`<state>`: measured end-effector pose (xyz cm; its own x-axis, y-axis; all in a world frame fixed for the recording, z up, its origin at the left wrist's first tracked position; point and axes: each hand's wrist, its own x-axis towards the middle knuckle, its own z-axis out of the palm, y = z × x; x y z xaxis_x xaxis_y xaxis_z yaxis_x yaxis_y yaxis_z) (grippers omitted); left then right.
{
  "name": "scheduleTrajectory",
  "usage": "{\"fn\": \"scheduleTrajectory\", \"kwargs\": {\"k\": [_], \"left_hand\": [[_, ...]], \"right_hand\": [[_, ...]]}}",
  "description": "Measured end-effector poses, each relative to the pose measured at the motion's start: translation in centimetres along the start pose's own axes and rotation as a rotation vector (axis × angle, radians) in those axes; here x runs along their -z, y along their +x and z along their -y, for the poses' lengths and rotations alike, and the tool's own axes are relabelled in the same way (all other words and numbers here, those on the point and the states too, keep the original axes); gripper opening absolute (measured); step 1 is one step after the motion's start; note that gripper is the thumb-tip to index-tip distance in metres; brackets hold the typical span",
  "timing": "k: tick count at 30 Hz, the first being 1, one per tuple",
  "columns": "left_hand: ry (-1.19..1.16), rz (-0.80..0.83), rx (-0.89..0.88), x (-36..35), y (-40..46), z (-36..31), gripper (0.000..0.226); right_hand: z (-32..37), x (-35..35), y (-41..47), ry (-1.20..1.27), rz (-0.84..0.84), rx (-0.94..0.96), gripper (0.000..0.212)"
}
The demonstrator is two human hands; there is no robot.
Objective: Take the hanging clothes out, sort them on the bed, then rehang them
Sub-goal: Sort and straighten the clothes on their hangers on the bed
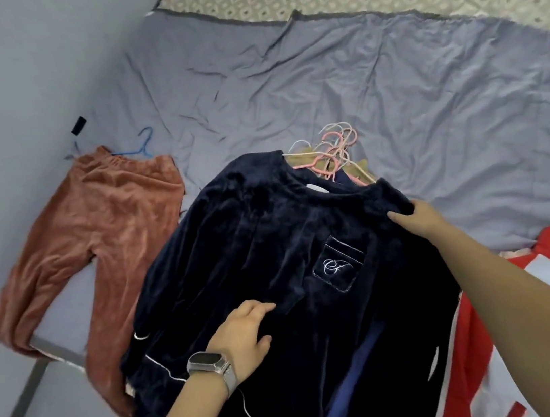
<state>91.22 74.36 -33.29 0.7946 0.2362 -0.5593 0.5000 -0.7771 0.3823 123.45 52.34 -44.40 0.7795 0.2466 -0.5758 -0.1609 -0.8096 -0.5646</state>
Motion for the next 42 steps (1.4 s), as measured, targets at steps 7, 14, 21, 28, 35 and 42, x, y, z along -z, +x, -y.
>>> {"fn": "scheduleTrajectory", "kwargs": {"k": [7,14,21,28,35,42], "left_hand": [[0.014,0.009,0.036,-0.7,-0.7,-0.6,0.049],[-0.211,-0.564,-0.021,3.3,-1.7,-3.2,0.052],[-0.082,-0.665,-0.092,8.3,-3.9,-4.8,0.044],[-0.027,-0.447,-0.359,8.9,-14.2,0.3,0.022],[-0.237,-0.612,-0.253,9.9,-30.9,6.1,0.031],[-0.205,-0.703,-0.225,10.3,-40.3,7.5,0.011]], "right_hand": [[4.4,-1.8,-7.4,0.073,-0.113,0.148,0.048],[0.7,5.2,-22.0,0.250,-0.059,0.341,0.048],[-0.5,7.9,-36.2,0.392,-0.007,0.317,0.087],[-0.4,3.7,-46.6,0.248,-0.257,0.319,0.067],[3.6,-2.8,-56.3,0.056,-0.665,0.399,0.024],[4.5,-7.4,-64.3,0.097,-0.754,0.392,0.034]]}}
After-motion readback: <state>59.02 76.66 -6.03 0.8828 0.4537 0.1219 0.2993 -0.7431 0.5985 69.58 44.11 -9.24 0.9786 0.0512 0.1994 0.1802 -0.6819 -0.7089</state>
